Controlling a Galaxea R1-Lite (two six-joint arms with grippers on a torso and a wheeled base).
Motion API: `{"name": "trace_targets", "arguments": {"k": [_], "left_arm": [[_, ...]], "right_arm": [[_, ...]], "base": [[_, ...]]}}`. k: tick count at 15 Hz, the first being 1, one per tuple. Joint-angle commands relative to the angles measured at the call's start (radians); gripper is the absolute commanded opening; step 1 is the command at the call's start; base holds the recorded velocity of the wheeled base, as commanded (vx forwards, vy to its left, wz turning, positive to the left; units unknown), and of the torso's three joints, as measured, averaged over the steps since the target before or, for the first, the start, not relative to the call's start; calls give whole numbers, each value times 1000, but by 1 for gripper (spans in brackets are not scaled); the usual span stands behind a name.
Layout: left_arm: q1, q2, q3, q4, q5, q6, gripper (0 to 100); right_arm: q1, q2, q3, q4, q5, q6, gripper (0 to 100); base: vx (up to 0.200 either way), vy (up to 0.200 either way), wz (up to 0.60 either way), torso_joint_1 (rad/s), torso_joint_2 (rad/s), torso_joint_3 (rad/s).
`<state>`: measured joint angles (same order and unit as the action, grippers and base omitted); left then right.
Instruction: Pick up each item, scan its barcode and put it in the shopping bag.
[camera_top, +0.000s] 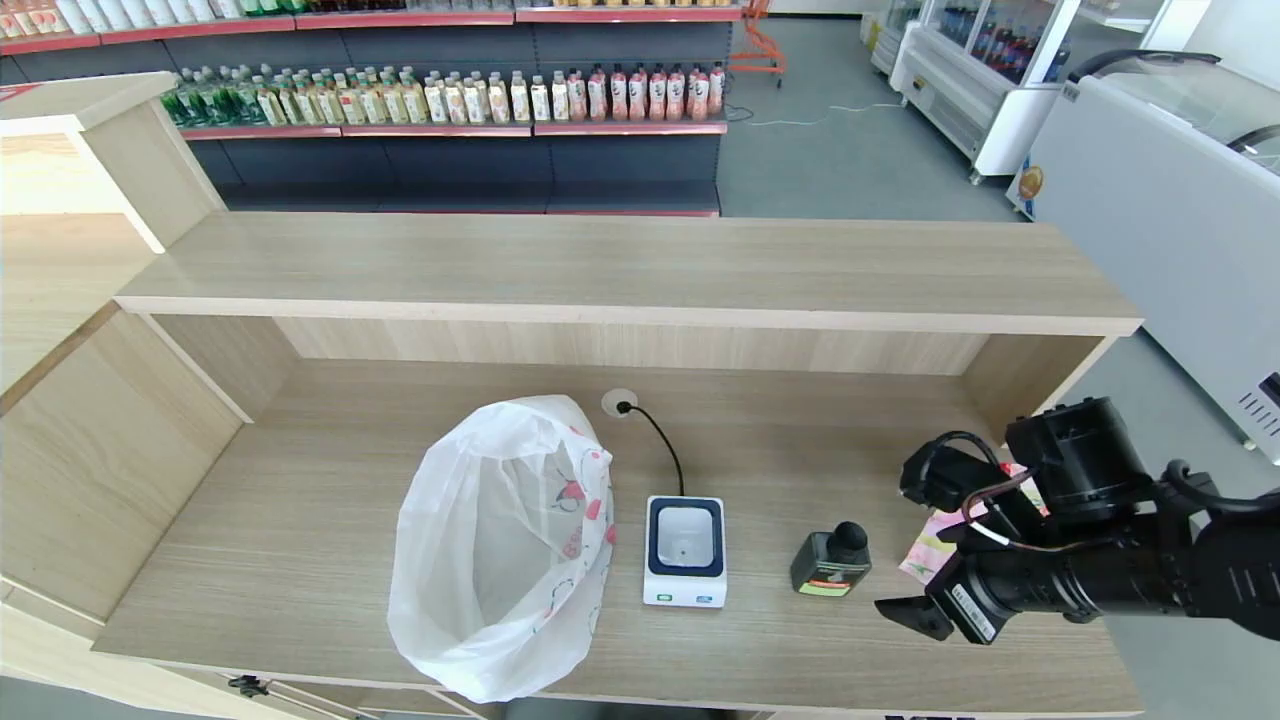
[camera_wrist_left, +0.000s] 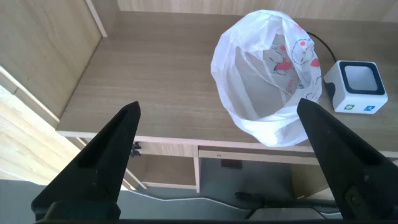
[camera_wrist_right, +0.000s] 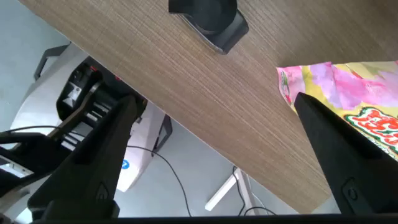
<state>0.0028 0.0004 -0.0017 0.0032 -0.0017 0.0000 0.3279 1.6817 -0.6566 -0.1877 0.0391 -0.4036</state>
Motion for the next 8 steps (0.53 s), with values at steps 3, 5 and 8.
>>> {"name": "trace_targets", "arguments": {"k": [3,5,8], "left_arm": [[0,0,0,0,0,0,100],[0,0,0,0,0,0,100],[0,0,0,0,0,0,100]], "right_arm": [[53,150,5,-116,-82,-3,100],[63,187,-1,-145,-84,-3,100],[68,233,-3,-190,-82,-4,100]], "base": [[0,0,0,0,0,0],[0,0,0,0,0,0],[0,0,0,0,0,0]]}}
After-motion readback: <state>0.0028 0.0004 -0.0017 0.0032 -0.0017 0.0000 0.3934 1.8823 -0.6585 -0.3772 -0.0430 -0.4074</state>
